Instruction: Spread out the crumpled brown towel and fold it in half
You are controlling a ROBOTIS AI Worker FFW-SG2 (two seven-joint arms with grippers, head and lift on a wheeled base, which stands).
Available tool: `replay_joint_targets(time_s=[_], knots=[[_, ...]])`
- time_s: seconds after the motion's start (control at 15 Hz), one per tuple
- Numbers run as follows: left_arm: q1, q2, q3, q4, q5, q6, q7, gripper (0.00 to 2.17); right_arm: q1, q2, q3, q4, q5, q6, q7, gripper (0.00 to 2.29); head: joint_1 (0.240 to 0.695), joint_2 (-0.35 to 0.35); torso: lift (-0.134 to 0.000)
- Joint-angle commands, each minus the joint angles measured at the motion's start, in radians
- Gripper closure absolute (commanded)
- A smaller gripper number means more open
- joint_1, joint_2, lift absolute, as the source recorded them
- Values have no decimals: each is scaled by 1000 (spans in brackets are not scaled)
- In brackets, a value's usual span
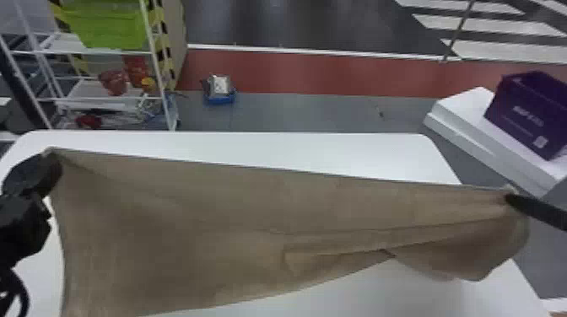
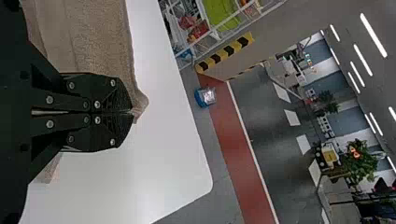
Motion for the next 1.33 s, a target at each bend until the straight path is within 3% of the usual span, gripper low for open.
replay_joint_targets(time_s=[0.0, 0.6, 1.13, 1.27], knots=[[18, -2, 7, -46, 7, 16, 0, 1447, 7, 3, -58, -57, -45, 61, 1, 1507, 695, -109, -124], [136, -3, 80, -192, 9, -24, 13, 1447, 1, -4, -235, -189, -226, 61, 25, 1507, 695, -98, -124], [259, -3, 169, -324, 17, -36, -30, 1447, 13, 3, -454, -272, -456, 61, 37, 1507, 695, -72, -124], [283, -3, 195, -336, 29, -17, -46, 1447, 15, 12, -474, -275, -470, 61, 51, 1507, 695, -65, -124]])
